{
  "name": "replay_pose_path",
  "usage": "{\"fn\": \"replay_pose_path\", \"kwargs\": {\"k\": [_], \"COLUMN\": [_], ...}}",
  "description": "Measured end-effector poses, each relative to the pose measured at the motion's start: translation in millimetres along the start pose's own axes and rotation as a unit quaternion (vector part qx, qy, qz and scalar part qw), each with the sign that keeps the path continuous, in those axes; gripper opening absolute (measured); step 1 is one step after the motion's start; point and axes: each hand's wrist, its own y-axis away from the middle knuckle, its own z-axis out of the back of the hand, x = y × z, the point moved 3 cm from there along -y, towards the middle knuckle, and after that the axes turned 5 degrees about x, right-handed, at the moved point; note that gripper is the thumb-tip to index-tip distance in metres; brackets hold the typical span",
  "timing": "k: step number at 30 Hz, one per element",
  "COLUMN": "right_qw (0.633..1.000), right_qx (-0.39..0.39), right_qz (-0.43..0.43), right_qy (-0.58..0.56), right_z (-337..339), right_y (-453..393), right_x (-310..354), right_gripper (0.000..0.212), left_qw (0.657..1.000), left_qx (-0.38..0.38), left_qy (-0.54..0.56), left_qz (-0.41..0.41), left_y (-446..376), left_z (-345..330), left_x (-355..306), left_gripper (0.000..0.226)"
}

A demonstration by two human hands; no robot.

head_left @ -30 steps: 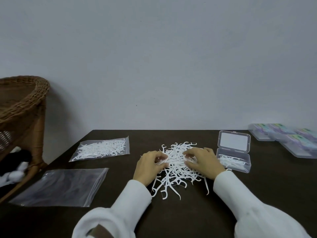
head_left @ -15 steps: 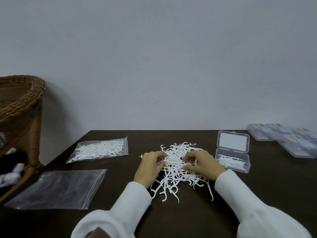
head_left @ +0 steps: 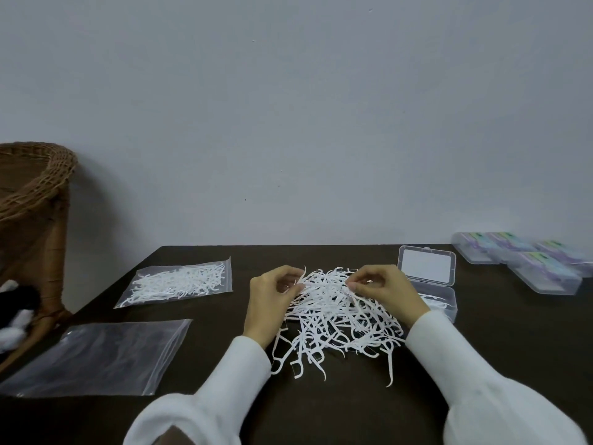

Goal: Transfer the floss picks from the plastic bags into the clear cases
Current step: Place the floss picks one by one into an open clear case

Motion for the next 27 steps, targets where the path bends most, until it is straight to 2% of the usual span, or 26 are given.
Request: {"fn": "replay_pose_path", "kwargs": {"k": [6, 10, 16, 19, 24, 27], "right_qw": [0.993, 0.988, 0.99, 0.985, 0.953, 0.944], "right_qx": [-0.039, -0.06, -0.113, -0.165, -0.3, -0.319], "right_qz": [-0.01, -0.011, 0.005, 0.003, -0.034, -0.048], "right_qy": [-0.112, -0.143, -0.08, -0.05, 0.024, 0.073], "right_z": [11, 23, 54, 71, 95, 104], "right_y": [4, 8, 20, 26, 34, 35], "right_x": [-2, -1, -10, -16, -28, -37], "right_gripper": [0.012, 0.014, 0.014, 0.015, 0.01, 0.009], "left_qw": [0.996, 0.992, 0.976, 0.957, 0.923, 0.914], "left_qx": [-0.035, -0.026, 0.006, 0.037, 0.068, 0.077], "left_qy": [0.079, 0.124, 0.214, 0.277, 0.353, 0.37], "left_qz": [0.023, 0.028, 0.045, 0.073, 0.137, 0.15], "left_y": [-11, -20, -32, -38, -45, -50], "left_z": [-4, -18, -48, -68, -100, -119], "left_x": [-13, -25, -46, -51, -57, -60], "left_gripper": [0.019, 0.018, 0.019, 0.021, 0.022, 0.022]}}
